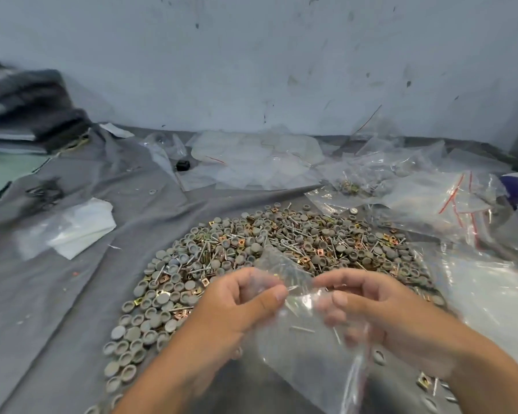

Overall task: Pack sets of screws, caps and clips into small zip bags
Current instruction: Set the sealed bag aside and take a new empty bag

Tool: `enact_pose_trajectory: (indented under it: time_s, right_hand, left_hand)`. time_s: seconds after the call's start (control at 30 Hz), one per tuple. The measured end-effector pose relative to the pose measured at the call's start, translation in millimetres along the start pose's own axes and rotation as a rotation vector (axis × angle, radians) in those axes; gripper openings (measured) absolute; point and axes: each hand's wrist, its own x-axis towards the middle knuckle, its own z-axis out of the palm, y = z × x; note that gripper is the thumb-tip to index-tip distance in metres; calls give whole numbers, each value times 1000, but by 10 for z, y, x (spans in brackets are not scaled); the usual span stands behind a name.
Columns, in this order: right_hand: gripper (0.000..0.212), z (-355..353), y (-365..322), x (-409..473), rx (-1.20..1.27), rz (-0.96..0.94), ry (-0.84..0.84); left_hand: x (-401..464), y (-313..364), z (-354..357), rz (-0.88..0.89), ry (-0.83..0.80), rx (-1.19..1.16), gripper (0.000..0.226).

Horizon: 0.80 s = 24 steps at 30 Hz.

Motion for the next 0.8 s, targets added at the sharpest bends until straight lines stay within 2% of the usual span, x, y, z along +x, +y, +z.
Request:
enact_pose_trajectory:
  time_s: [0.13, 0.23, 0.3, 0.37, 0.43, 0.5, 0.57, 0.67, 0.8]
  right_hand:
    - [34, -75, 226, 97, 124, 81, 78]
    - [33, 14, 253, 162, 116, -2, 158]
    - [33, 91, 259, 197, 83, -81, 211]
    - [25, 191, 263, 234, 55, -166, 245]
    - [26, 318, 279, 277, 59, -238, 263]
    - [28, 422, 301, 313, 86, -293, 286]
    - [30, 474, 327, 323, 68, -341, 327]
    - [35, 492, 342, 290, 45, -374, 383]
    - [29, 496, 327, 242, 20, -386, 365]
  left_hand:
    - [40, -1, -54, 68, 252, 52, 26]
    - [45, -10, -34, 108, 371, 127, 40]
    - [28, -35, -14, 176, 561, 345, 48]
    - [-33, -21, 45, 393, 693, 627, 49]
    - [-99, -28, 161, 600, 558, 801, 35]
    - [-151, -75, 261, 649, 379, 874, 31]
    - [-171, -113, 285, 619, 316, 934, 33]
    - [-184, -100, 219, 549, 311, 996, 33]
    - [-217, -33, 141, 442, 286, 893, 27]
